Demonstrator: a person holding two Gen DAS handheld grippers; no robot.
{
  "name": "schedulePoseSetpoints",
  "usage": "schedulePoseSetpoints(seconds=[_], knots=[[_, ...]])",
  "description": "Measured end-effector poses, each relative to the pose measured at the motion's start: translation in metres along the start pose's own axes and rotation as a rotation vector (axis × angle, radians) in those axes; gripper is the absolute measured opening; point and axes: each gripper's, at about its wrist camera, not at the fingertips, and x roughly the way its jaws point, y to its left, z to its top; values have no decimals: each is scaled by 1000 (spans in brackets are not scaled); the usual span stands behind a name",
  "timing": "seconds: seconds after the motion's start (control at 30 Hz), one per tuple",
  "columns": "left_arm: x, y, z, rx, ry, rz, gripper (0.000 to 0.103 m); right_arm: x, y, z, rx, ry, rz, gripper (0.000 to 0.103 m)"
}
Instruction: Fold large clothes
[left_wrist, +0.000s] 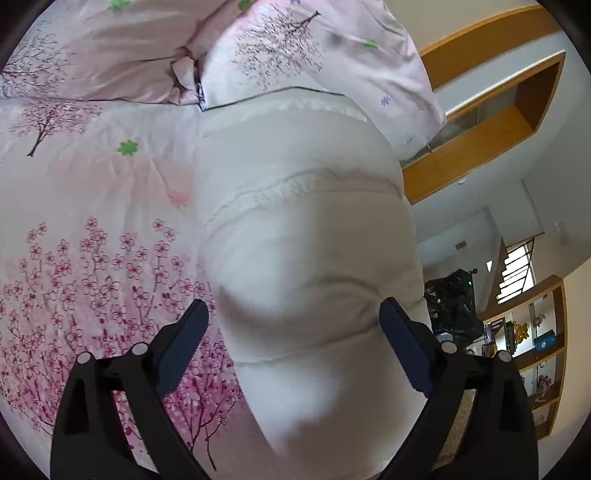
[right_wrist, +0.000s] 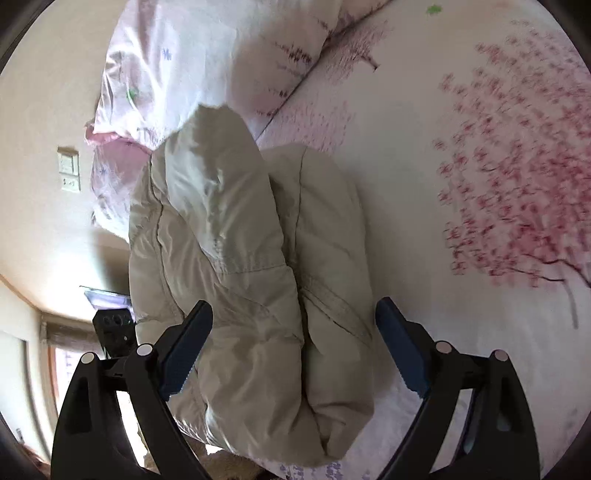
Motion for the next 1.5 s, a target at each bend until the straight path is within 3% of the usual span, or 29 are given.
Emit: schedulePoseSetpoints(seconds=[0.33,0.5,0.7,0.83,0.97,1.07,1.23,1.5], knots=[[17,-5,4,-6,21,-23,99,35,18,9,-46,111,17,97],[20,-12,3,44,-2,22,101,48,25,10,-70,123,19,99],[24,-11,2,44,-7,2,101,54,28,8,-74,121,57,99],[24,-8,1,40,-18,-14,99,55,24,5,-73,113,106,87],[20,-9,-3,58,-51,-13,81,53,28,1,-86,85,151,69],[15,-10,-7,74,-74,-16,69,51,28,-4,-73,55,191,61],[0,-6,-7,71,-111,-58,59,47,27,-15,-59,-18,292,49],[-35,0,-1,77,-209,-79,55,69,52,-15,-106,-7,369,45]])
